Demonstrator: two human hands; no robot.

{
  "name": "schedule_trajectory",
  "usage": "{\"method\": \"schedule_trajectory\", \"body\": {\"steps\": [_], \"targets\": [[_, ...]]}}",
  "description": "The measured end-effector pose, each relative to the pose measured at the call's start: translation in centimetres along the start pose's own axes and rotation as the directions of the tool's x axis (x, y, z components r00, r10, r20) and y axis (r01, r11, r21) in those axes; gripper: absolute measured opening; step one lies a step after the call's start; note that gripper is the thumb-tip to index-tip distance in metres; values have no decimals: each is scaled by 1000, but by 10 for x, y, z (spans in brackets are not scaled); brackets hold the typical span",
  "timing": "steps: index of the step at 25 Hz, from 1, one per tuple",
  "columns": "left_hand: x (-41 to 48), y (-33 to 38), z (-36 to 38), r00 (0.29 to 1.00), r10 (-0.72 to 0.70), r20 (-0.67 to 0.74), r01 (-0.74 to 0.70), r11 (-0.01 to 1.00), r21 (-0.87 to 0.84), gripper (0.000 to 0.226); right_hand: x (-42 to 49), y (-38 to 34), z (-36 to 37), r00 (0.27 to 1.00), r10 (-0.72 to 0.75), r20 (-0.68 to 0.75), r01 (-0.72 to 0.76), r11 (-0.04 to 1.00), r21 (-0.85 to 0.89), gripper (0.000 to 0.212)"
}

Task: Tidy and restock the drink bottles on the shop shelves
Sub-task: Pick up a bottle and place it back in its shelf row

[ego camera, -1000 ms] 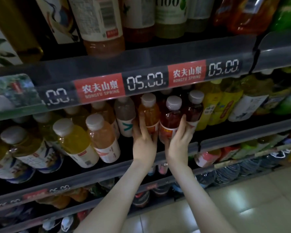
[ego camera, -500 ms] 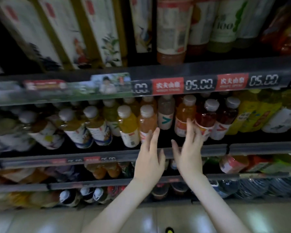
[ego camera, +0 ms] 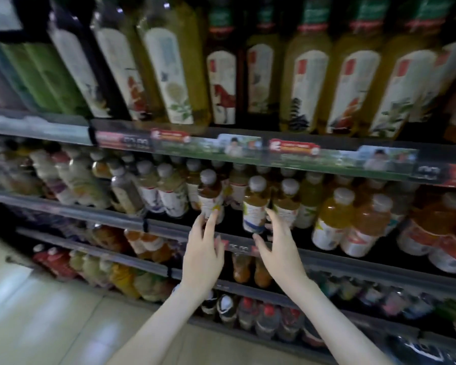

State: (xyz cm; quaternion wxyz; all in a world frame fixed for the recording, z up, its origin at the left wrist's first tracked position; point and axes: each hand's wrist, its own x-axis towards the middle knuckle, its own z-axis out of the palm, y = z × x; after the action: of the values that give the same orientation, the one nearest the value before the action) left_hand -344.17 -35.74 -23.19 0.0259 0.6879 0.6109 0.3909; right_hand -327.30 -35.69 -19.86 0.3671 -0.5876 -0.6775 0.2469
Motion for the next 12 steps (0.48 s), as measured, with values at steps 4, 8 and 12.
{"method": "schedule_trajectory", "body": {"steps": [4,8,12], "targets": [[26,-80,-29,1000,-19,1,19,997,81,55,50,-25,81,983,171,72,-178,979,100,70],[48,-127,-28,998,-11,65,5,996,91,62,91,-27,137,952,303,39,-305,934,185,79],[66,-158,-14,995,0,103,-12,993,121,70,119,-15,177,918,390,-77,-366,905,215,94]]}}
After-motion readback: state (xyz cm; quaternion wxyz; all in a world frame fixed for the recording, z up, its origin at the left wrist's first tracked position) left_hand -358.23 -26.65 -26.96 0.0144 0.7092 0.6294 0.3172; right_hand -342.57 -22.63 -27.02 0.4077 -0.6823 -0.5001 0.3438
